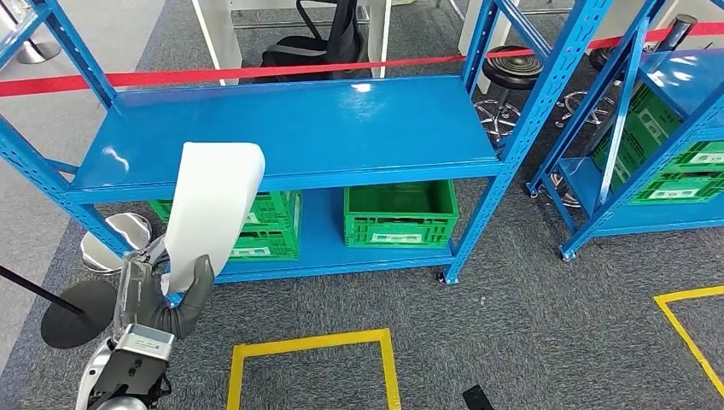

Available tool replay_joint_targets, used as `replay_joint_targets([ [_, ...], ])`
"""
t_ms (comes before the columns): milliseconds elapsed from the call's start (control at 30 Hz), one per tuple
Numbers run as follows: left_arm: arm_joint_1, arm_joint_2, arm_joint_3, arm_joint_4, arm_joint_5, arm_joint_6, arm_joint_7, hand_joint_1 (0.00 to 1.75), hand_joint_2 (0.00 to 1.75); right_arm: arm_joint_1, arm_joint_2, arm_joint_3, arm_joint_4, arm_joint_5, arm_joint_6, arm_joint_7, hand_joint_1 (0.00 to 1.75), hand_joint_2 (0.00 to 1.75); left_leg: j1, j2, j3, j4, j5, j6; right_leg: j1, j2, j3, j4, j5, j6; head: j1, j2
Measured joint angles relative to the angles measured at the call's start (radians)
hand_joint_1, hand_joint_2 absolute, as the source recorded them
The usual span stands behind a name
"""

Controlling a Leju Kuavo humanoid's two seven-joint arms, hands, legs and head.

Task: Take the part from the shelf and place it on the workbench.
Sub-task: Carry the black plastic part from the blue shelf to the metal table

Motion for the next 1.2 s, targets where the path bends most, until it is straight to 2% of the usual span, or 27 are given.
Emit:
replay_joint_targets([
  [33,-0.001,0.000,0.000,0.003,0.004,0.000,-0.001,1.75,1.75,0.000,-0.002,0.000,0.000,0.000,0.000,0.002,0.00,0.00,-0.001,0.000,-0.015,0.004,0.010,0.001,0.000,0.000,-0.008,0.056,-0.016,0.001,0.000,0.000],
  [67,-0.003,-0.001,0.000,0.007,0.007,0.000,-0.003,1.75,1.75,0.000,-0.004,0.000,0.000,0.001,-0.001,0.002,0.00,0.00,-0.002,0.001,-0.029,0.009,0.019,0.000,0.001,0.000,-0.002,0.084,-0.010,0.000,0.000,0.000],
  [100,-0.007,-0.001,0.000,0.011,0.012,0.001,-0.006,1.75,1.75,0.000,-0.006,-0.001,0.000,0.002,-0.002,0.000,0.00,0.00,-0.003,0.001,-0.045,0.016,0.026,-0.001,0.001,0.000,0.022,0.071,0.014,-0.002,0.001,0.000],
  [167,-0.016,-0.001,0.000,0.019,0.023,0.002,-0.014,1.75,1.75,-0.003,-0.010,-0.001,-0.002,0.004,-0.005,-0.005,0.00,0.00,-0.004,0.000,-0.073,0.034,0.036,-0.006,0.001,0.000,0.119,-0.054,0.052,-0.009,0.001,0.000],
  [233,-0.026,-0.001,0.000,0.027,0.031,0.005,-0.019,1.75,1.75,-0.009,-0.013,-0.001,-0.005,0.009,-0.008,-0.010,0.00,0.00,-0.006,0.000,-0.091,0.048,0.045,-0.016,0.004,0.001,0.198,-0.182,0.049,-0.016,0.001,0.000],
  [267,-0.028,-0.002,-0.001,0.029,0.033,0.007,-0.020,1.75,1.75,-0.011,-0.014,-0.001,-0.006,0.013,-0.010,-0.013,0.00,0.00,-0.007,0.001,-0.097,0.052,0.051,-0.022,0.006,0.002,0.211,-0.209,0.040,-0.020,0.000,0.000],
  [333,-0.021,-0.005,-0.004,0.032,0.034,0.016,-0.018,1.75,1.75,-0.013,-0.016,-0.001,-0.007,0.019,-0.013,-0.016,0.00,0.00,-0.005,0.001,-0.102,0.053,0.062,-0.034,0.007,0.002,0.201,-0.214,0.048,-0.032,0.001,0.000],
  [367,-0.012,-0.008,-0.005,0.032,0.033,0.024,-0.017,1.75,1.75,-0.012,-0.017,-0.001,-0.007,0.021,-0.014,-0.017,0.00,0.00,-0.004,0.000,-0.107,0.058,0.052,-0.040,0.006,0.001,0.193,-0.215,0.056,-0.040,0.000,0.000],
  [433,0.012,-0.011,-0.007,0.029,0.030,0.042,-0.018,1.75,1.75,-0.008,-0.018,-0.001,-0.007,0.022,-0.016,-0.019,0.00,0.00,-0.001,-0.004,-0.129,0.114,-0.017,-0.051,0.001,-0.001,0.170,-0.218,0.079,-0.055,-0.003,0.000],
  [500,0.030,-0.013,-0.008,0.026,0.029,0.053,-0.020,1.75,1.75,-0.002,-0.020,-0.001,-0.007,0.021,-0.018,-0.021,0.00,0.00,0.003,-0.006,-0.163,0.235,-0.112,-0.058,0.002,-0.002,0.142,-0.217,0.102,-0.059,-0.006,0.000],
  [533,0.036,-0.013,-0.008,0.025,0.029,0.056,-0.021,1.75,1.75,0.001,-0.020,-0.001,-0.007,0.022,-0.019,-0.021,0.00,0.00,0.004,-0.006,-0.173,0.293,-0.136,-0.061,0.002,-0.003,0.127,-0.216,0.113,-0.059,-0.006,0.000],
  [567,0.042,-0.013,-0.008,0.024,0.029,0.057,-0.022,1.75,1.75,0.003,-0.020,-0.001,-0.007,0.022,-0.019,-0.020,0.00,0.00,0.005,-0.006,-0.171,0.326,-0.136,-0.062,0.002,-0.004,0.112,-0.215,0.125,-0.058,-0.006,0.000],
  [600,0.045,-0.013,-0.008,0.023,0.030,0.058,-0.022,1.75,1.75,0.005,-0.021,-0.001,-0.007,0.023,-0.020,-0.017,0.00,0.00,0.006,-0.006,-0.153,0.327,-0.115,-0.062,0.002,-0.005,0.097,-0.214,0.135,-0.056,-0.006,0.000],
  [633,0.047,-0.014,-0.008,0.023,0.033,0.059,-0.023,1.75,1.75,0.005,-0.021,-0.001,-0.007,0.023,-0.020,-0.013,0.00,0.00,0.007,-0.006,-0.117,0.290,-0.083,-0.061,0.002,-0.005,0.084,-0.213,0.146,-0.054,-0.006,0.000],
  [667,0.048,-0.014,-0.008,0.022,0.037,0.060,-0.024,1.75,1.75,0.005,-0.021,-0.001,-0.007,0.024,-0.020,-0.010,0.00,0.00,0.007,-0.006,-0.067,0.224,-0.058,-0.059,0.002,-0.005,0.073,-0.212,0.156,-0.051,-0.006,0.000],
  [733,0.048,-0.016,-0.008,0.020,0.041,0.061,-0.028,1.75,1.75,0.005,-0.021,-0.002,-0.008,0.024,-0.022,-0.010,0.00,0.00,0.004,-0.007,0.040,0.070,-0.052,-0.053,0.004,-0.003,0.061,-0.211,0.174,-0.041,-0.006,0.000],
  [767,0.049,-0.018,-0.008,0.019,0.038,0.062,-0.030,1.75,1.75,0.005,-0.021,-0.002,-0.008,0.023,-0.024,-0.012,0.00,0.00,0.002,-0.007,0.069,0.021,-0.061,-0.048,0.005,-0.003,0.059,-0.213,0.184,-0.035,-0.006,0.000],
  [833,0.052,-0.022,-0.008,0.017,0.027,0.067,-0.032,1.75,1.75,0.006,-0.021,-0.003,-0.008,0.021,-0.027,-0.014,0.00,0.00,-0.003,-0.007,0.072,-0.006,-0.063,-0.034,0.003,-0.003,0.057,-0.219,0.202,-0.021,-0.006,0.000],
  [867,0.053,-0.025,-0.008,0.014,0.018,0.071,-0.030,1.75,1.75,0.007,-0.021,-0.004,-0.008,0.021,-0.027,-0.014,0.00,0.00,-0.003,-0.006,0.061,-0.005,-0.053,-0.025,0.001,-0.003,0.052,-0.216,0.199,-0.015,-0.008,0.000],
  [900,0.055,-0.029,-0.008,0.010,0.009,0.074,-0.026,1.75,1.75,0.009,-0.021,-0.004,-0.007,0.022,-0.026,-0.013,0.00,0.00,-0.001,-0.004,0.050,-0.005,-0.041,-0.016,0.000,-0.002,0.043,-0.200,0.176,-0.010,-0.005,0.000],
  [933,0.057,-0.033,-0.008,0.004,0.001,0.076,-0.021,1.75,1.75,0.010,-0.020,-0.004,-0.007,0.025,-0.025,-0.012,0.00,0.00,0.001,-0.002,0.036,-0.007,-0.028,-0.008,0.000,-0.002,0.030,-0.165,0.133,-0.006,-0.003,0.000],
  [1000,0.063,-0.039,-0.007,-0.010,-0.004,0.078,-0.011,1.75,1.75,0.010,-0.019,-0.004,-0.007,0.031,-0.021,-0.009,0.00,0.00,0.001,-0.001,0.008,-0.005,-0.003,0.000,-0.001,-0.001,0.001,-0.044,0.024,0.001,0.003,0.000],
  [1033,0.068,-0.041,-0.007,-0.015,-0.003,0.079,-0.008,1.75,1.75,0.010,-0.019,-0.004,-0.007,0.034,-0.018,-0.008,0.00,0.00,0.000,0.000,-0.006,-0.003,0.008,0.000,-0.001,-0.001,-0.008,0.021,-0.008,0.003,0.003,0.000],
  [1067,0.072,-0.042,-0.007,-0.020,-0.003,0.081,-0.006,1.75,1.75,0.009,-0.019,-0.004,-0.007,0.036,-0.016,-0.007,0.00,0.00,0.000,0.001,-0.020,0.000,0.019,0.000,-0.001,-0.001,-0.007,0.067,-0.014,0.004,0.003,0.000],
  [1100,0.076,-0.042,-0.007,-0.024,-0.003,0.082,-0.005,1.75,1.75,0.009,-0.020,-0.004,-0.007,0.038,-0.015,-0.007,0.00,0.00,0.000,0.002,-0.035,0.006,0.028,-0.002,-0.001,-0.001,0.009,0.081,0.002,0.004,0.003,0.000],
  [1133,0.080,-0.042,-0.006,-0.028,-0.003,0.083,-0.005,1.75,1.75,0.008,-0.020,-0.004,-0.008,0.040,-0.014,-0.007,0.00,0.00,0.001,0.002,-0.050,0.013,0.035,-0.004,-0.001,-0.001,0.042,0.057,0.029,0.003,0.004,0.000],
  [1200,0.085,-0.042,-0.005,-0.037,-0.003,0.084,-0.004,1.75,1.75,0.004,-0.021,-0.004,-0.008,0.043,-0.013,-0.008,0.00,0.00,0.000,0.001,-0.079,0.032,0.045,-0.011,-0.001,0.000,0.147,-0.078,0.059,-0.001,0.005,0.000],
])
